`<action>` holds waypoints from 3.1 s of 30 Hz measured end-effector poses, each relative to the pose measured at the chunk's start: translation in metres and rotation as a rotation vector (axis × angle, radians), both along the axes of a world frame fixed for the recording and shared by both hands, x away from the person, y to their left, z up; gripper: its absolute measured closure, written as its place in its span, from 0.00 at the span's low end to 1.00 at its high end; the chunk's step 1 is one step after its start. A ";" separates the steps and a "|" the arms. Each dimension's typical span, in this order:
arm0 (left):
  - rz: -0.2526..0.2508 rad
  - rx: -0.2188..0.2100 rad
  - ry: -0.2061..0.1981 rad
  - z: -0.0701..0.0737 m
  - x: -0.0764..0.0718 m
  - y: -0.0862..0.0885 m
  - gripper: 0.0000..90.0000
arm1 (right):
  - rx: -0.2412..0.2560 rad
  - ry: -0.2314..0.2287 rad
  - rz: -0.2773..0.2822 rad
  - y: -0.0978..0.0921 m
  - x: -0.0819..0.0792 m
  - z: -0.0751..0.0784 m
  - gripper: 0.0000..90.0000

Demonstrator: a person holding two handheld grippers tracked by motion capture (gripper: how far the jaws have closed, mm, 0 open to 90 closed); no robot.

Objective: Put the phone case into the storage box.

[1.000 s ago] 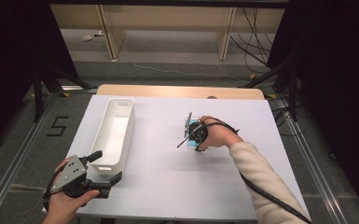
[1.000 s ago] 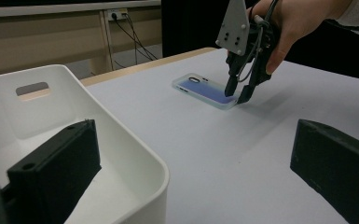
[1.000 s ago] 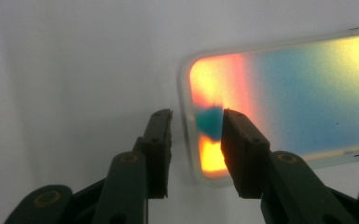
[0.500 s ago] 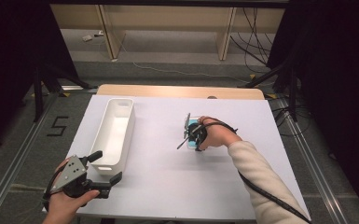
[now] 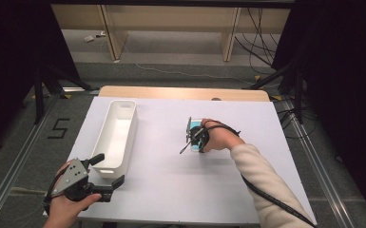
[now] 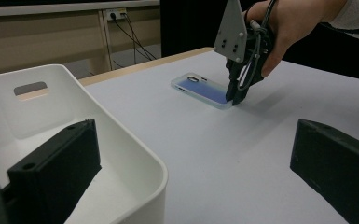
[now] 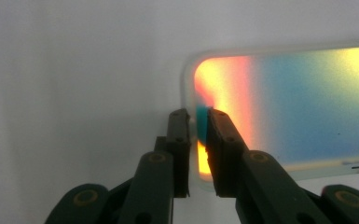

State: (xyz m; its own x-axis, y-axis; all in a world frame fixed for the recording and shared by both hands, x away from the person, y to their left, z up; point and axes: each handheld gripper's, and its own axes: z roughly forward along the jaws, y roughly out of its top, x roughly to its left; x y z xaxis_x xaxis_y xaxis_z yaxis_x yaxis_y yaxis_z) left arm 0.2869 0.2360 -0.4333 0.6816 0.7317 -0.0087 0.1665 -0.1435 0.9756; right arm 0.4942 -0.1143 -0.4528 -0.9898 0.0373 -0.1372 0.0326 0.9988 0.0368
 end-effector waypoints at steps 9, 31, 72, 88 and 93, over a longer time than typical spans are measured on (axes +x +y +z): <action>0.000 0.003 -0.004 0.000 0.000 0.000 0.01 | 0.001 -0.008 0.063 0.002 0.000 -0.001 0.95; 0.001 0.001 -0.004 0.000 0.000 0.000 0.01 | -0.018 -0.015 0.054 0.005 -0.003 0.000 0.98; -0.002 0.002 -0.006 0.000 0.001 -0.001 0.01 | 0.002 -0.076 0.073 0.002 -0.016 0.006 0.99; 0.019 -0.006 0.019 0.006 0.009 -0.006 0.03 | 0.045 -0.193 0.111 0.004 -0.035 0.020 0.99; 0.025 -0.005 0.029 0.009 0.014 -0.008 0.04 | 0.050 -0.214 0.143 0.004 -0.037 0.023 0.99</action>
